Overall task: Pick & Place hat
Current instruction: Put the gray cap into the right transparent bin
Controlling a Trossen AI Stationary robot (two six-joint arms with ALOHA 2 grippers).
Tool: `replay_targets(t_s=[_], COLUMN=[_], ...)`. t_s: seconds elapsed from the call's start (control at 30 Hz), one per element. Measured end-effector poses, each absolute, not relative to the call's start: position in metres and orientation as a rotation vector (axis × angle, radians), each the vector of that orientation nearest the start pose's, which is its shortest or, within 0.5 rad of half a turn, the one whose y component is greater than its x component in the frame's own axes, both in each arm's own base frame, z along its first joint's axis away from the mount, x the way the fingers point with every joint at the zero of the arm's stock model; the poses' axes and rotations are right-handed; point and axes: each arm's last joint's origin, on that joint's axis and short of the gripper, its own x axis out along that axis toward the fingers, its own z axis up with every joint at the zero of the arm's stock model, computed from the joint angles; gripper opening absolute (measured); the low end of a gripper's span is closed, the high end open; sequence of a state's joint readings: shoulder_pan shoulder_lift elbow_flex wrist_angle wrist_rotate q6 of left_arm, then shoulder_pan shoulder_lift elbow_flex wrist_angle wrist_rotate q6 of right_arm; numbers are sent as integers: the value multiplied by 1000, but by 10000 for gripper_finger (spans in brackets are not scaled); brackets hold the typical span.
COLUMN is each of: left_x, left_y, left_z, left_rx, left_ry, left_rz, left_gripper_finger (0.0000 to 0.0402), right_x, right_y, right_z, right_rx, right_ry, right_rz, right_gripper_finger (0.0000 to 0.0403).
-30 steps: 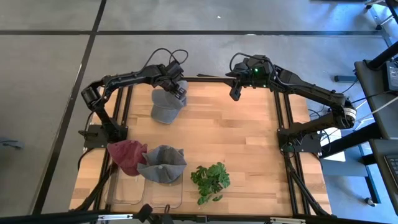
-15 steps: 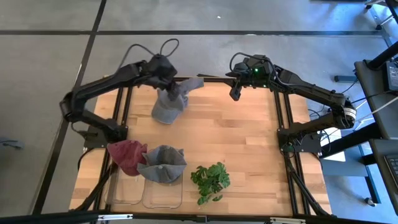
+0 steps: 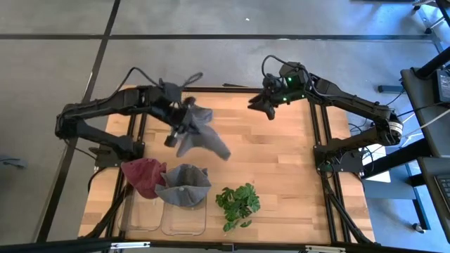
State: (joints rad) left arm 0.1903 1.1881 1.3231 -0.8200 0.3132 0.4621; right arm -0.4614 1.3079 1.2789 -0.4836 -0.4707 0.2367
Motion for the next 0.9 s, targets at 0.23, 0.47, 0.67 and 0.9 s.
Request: replay_targets(t_s=[0.23, 0.47, 0.67, 0.9], left_x=[244, 253, 254, 258], left_y=[-5, -37, -51, -50], left_z=[398, 412, 413, 410], left_rx=[877, 1226, 1434, 1540], left_ry=[310, 128, 97, 182], left_rz=[-426, -329, -302, -223], left_gripper_finger=[4, 4, 4, 4], right_x=[260, 261, 266, 287], right_y=[-99, -94, -90, -74], right_z=[367, 367, 363, 355], right_rx=[679, 845, 1055, 1059], right_ry=[485, 508, 552, 589], right_rz=[122, 98, 84, 169], right_gripper_finger=[162, 162, 162, 162])
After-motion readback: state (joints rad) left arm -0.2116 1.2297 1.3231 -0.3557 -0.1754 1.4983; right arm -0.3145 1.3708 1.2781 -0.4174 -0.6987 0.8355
